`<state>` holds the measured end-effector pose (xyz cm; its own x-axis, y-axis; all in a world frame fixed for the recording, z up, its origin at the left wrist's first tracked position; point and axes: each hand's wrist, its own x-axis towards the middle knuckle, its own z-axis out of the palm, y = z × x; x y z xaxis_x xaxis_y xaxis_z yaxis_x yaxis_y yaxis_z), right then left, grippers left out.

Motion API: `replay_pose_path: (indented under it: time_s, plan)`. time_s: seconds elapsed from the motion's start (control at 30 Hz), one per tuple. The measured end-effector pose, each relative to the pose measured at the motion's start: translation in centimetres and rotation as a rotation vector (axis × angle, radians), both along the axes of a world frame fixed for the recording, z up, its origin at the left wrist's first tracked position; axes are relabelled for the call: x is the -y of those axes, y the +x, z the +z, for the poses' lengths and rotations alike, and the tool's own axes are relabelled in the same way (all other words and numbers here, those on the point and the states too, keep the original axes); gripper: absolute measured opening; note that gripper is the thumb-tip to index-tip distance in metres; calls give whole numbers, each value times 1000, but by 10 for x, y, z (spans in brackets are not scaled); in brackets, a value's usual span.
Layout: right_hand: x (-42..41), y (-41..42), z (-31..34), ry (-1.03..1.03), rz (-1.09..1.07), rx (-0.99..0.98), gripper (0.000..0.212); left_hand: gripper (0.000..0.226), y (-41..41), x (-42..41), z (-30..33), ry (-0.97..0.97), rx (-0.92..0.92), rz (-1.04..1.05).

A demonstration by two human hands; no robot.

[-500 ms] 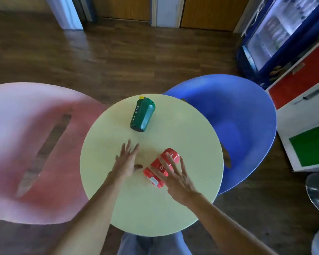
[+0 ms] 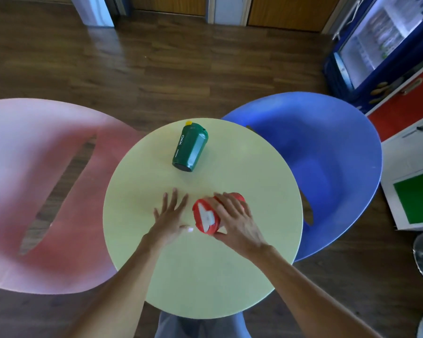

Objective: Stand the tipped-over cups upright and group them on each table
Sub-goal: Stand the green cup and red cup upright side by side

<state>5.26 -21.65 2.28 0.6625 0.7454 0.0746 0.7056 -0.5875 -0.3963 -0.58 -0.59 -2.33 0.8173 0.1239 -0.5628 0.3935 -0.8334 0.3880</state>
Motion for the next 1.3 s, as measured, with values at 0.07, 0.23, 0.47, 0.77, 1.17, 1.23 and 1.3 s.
replay_pose_path:
  time_s: [0.07, 0.23, 0.47, 0.77, 1.17, 1.23, 1.3]
  plan:
    - [-2, 16, 8, 239, -194, -247, 91, 100, -1, 1, -2, -6, 6, 14]
    - [-3, 53, 13, 588, -553, -619, 88, 101, 3, 2, -7, 38, -18, -1]
    - [11, 57, 8, 547, -493, -659, 88, 103, 0, 2, -7, 13, 23, 31]
    - [6, 63, 31, 364, -472, -324, 93, 57, 47, -39, 21, -50, 200, 311]
    - [-22, 68, 23, -96, -427, 0, 61, 94, 183, -22, 52, 55, 232, 451]
    - [-21, 68, 23, -108, -417, 7, 62, 98, 190, -17, 44, 78, 238, 527]
    - [-21, 69, 23, -113, -419, 11, 63, 99, 191, -14, 38, 80, 267, 579]
